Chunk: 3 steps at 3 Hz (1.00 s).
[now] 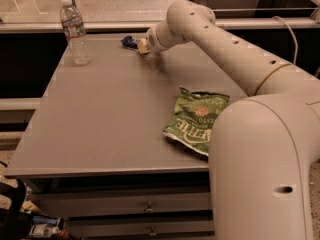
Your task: Pick rxbar blueberry
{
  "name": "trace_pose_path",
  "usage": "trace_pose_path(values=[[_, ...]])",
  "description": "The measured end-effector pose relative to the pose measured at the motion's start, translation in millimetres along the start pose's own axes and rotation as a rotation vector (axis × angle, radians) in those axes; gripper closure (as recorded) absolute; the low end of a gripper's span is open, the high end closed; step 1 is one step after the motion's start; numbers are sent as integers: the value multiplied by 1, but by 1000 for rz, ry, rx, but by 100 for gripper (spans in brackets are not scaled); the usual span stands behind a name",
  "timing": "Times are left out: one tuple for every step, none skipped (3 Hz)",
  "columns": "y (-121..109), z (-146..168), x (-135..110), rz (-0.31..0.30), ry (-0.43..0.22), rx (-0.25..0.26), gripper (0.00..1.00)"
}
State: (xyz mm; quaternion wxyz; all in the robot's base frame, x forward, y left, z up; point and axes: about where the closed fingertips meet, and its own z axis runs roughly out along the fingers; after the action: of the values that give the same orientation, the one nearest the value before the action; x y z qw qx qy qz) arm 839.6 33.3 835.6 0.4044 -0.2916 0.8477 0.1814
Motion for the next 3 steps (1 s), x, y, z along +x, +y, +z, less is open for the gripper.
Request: trace_pose_path(values=[[0, 0, 0, 0, 0, 0, 100], [0, 0, 0, 0, 0, 0, 100], [0, 0, 0, 0, 0, 0, 100]])
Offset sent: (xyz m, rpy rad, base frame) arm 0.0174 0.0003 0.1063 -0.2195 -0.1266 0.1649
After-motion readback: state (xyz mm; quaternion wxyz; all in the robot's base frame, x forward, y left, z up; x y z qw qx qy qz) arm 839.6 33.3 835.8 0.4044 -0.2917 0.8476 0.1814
